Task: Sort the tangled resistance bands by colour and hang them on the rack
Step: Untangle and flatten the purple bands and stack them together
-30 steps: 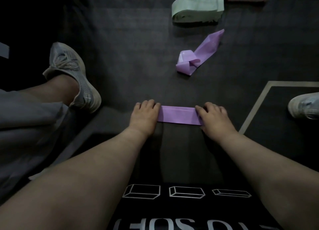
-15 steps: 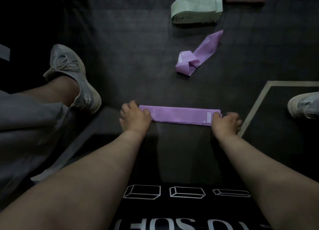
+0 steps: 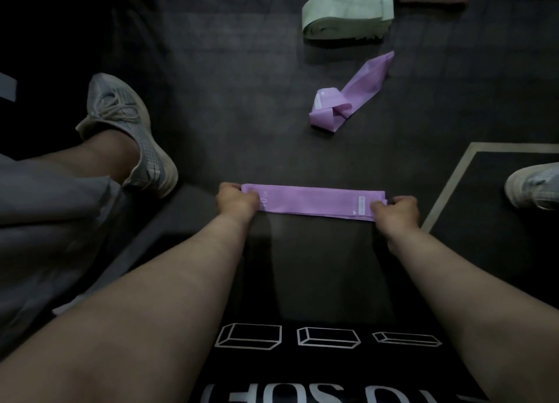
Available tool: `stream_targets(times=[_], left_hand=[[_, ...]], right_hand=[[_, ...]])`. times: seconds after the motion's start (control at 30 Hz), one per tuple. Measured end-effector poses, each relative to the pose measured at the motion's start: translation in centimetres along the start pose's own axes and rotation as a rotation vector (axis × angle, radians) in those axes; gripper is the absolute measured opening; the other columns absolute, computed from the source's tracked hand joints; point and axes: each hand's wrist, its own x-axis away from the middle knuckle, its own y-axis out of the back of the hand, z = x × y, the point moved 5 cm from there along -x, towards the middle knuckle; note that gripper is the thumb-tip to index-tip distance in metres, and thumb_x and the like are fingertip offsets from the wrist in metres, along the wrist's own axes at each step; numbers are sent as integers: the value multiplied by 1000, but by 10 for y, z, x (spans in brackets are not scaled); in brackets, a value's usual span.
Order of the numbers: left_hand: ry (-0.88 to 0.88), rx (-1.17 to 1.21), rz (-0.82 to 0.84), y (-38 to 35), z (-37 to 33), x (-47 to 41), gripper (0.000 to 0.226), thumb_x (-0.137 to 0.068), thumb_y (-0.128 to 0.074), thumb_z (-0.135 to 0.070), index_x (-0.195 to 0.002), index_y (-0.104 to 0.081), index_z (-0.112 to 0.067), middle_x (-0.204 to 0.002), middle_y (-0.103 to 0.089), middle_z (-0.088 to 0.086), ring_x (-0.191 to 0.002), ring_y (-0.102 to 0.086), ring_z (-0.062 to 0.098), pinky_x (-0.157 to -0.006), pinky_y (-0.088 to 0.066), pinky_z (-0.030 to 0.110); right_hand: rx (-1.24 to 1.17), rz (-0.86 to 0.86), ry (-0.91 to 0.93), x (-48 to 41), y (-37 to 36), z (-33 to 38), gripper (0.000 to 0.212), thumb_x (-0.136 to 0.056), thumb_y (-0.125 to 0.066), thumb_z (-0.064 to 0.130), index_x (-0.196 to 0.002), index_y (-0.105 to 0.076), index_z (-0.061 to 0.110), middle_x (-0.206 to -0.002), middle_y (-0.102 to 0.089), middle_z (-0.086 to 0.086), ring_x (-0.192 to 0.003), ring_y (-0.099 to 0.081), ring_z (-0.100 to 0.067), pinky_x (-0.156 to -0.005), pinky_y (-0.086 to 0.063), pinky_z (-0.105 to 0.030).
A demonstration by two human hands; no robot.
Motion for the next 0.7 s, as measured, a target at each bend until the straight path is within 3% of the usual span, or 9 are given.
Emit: stream_targets(times=[0.1,0.23,0.37,0.47,0.57,0.7], left_hand=[[39,53,46,-2,2,-3,26,-87,-73,-18,-110,-66,-7,-107,-70,14,-96,-69,28,-93,-57,40],[37,42,69,-1,0,-1,22,-84,-77,-17,-102,-68,-8,-102,-72,13,-93,-70,28,-91,-58,40],[-91,-1,54,7,-5,7,16,-85,-76,-18,-93,-65,-10,-91,-69,8,-84,-66,23,-79,-55,31],[-137,53,86,15,-6,11,15,-86,-77,-19,-92,-65,-11,-89,-69,7,-83,-67,23,-78,-58,37],[-180,94,64,26,-12,9,16,-85,-78,-21,-93,-67,-12,-88,-71,7,-86,-70,27,-80,-61,44],[-188,104,72,28,-17,1,20,-85,-77,-22,-99,-68,-11,-93,-72,9,-87,-70,27,-83,-61,47]], right_hand=[[-19,96,24,-2,-2,1,30,-89,-73,24,-115,-62,13,-112,-66,-9,-97,-63,-25,-82,-49,-33],[-32,116,49,-1,-1,3,15,-90,-72,21,-99,-60,17,-98,-63,-7,-87,-60,-22,-76,-47,-32],[-129,138,94,3,4,5,14,-90,-70,15,-100,-60,13,-93,-63,-5,-75,-56,-14,-63,-43,-27],[-202,208,37,4,6,5,18,-86,-74,21,-101,-66,14,-98,-70,-9,-87,-67,-24,-78,-57,-38],[-291,277,-6,-2,6,7,23,-77,-75,23,-99,-71,15,-93,-75,-11,-89,-73,-30,-86,-59,-52],[-269,282,41,8,7,20,16,-85,-74,16,-100,-69,12,-96,-73,-13,-91,-70,-29,-85,-58,-45]])
